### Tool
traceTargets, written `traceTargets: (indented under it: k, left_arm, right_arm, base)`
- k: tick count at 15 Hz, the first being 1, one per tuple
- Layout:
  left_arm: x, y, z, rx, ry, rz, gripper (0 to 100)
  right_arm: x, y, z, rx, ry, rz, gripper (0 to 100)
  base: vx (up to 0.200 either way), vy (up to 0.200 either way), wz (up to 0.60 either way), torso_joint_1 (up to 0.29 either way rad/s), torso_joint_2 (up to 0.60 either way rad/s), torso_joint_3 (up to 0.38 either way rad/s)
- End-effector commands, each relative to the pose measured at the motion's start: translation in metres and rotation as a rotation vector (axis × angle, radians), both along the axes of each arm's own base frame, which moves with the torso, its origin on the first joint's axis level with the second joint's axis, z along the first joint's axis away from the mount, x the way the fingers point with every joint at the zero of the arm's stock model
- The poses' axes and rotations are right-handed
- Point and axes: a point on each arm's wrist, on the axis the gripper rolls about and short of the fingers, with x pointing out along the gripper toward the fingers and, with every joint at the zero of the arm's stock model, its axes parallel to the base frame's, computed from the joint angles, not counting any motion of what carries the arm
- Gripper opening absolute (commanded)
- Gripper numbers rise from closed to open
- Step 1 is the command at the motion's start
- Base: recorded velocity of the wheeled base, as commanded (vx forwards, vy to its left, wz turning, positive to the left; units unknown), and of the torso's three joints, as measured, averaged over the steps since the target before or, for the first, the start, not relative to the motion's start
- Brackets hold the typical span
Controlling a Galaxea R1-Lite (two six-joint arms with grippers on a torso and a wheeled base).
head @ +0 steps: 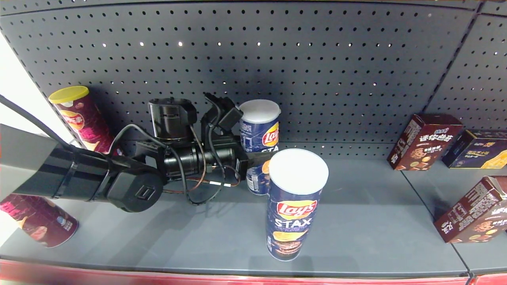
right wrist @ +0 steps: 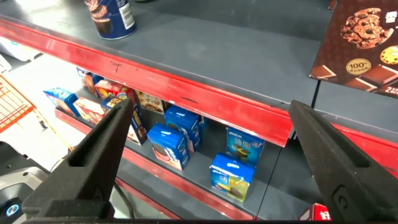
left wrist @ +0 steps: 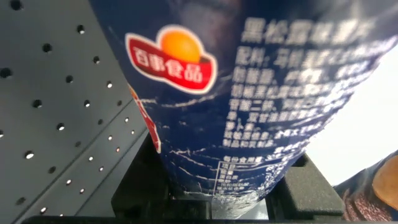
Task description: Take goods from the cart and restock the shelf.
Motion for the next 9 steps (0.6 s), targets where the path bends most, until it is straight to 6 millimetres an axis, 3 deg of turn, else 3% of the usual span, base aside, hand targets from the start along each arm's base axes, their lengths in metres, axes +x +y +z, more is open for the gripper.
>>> traceTargets:
  k: [1, 2, 3, 9]
  left_arm:
    - [0.0017, -0.0006, -0.0067, 0.011, 0.014, 0.002, 0]
    - [0.0014, -0.0005, -0.0088, 0.013, 0.019, 0.002, 0]
    - [0.0005, -0.0001, -0.0112, 0.018, 0.026, 0.000, 100]
    - [-0.0003, 0.0010, -0.0142, 0.021, 0.031, 0.006, 100]
  right_arm:
    - [0.0001, 0.0000, 0.0000, -0.001, 0.001, 0.001, 100]
    - [0.0001, 0.0000, 0.0000, -0.001, 0.001, 0.001, 100]
    - [0.0001, 0.0000, 0.0000, -0.001, 0.001, 0.001, 100]
    - [0.0001, 0.0000, 0.0000, -0.001, 0.001, 0.001, 100]
  base:
    - [0.000, 0.000, 0.00, 0.000, 0.00, 0.000]
    - [0.000, 0.000, 0.00, 0.000, 0.00, 0.000]
    - [0.000, 0.000, 0.00, 0.000, 0.00, 0.000]
    - [0.000, 0.000, 0.00, 0.000, 0.00, 0.000]
